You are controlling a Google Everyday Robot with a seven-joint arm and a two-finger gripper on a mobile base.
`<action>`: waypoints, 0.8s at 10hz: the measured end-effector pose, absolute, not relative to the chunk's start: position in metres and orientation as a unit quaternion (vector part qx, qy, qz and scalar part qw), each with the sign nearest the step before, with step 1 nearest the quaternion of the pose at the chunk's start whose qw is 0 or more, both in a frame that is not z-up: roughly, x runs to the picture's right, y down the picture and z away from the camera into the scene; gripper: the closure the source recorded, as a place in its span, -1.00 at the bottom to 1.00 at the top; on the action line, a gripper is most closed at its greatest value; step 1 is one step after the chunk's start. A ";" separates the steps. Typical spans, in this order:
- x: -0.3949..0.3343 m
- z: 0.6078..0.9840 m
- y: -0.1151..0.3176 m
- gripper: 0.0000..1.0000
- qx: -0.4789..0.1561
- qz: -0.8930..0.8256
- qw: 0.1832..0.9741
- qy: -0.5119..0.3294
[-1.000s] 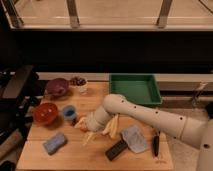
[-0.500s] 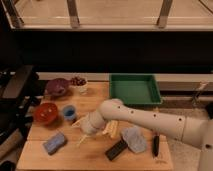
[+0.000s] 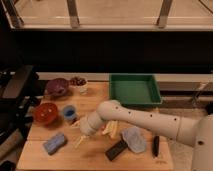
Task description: Place sponge in purple bowl
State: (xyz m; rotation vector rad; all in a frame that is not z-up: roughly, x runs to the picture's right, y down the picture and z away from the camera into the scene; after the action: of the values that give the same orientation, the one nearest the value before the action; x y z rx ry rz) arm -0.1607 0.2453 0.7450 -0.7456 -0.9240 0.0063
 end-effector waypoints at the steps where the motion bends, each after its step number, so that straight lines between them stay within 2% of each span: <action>1: -0.172 0.752 0.249 -0.33 -0.359 -0.001 0.823 -0.440; 8: -0.201 0.770 0.240 -0.33 -0.375 -0.018 0.808 -0.454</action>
State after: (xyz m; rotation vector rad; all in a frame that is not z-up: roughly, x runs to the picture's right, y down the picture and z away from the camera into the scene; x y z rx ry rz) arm -0.2007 0.2403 0.7697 -0.8014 -0.9703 -0.0381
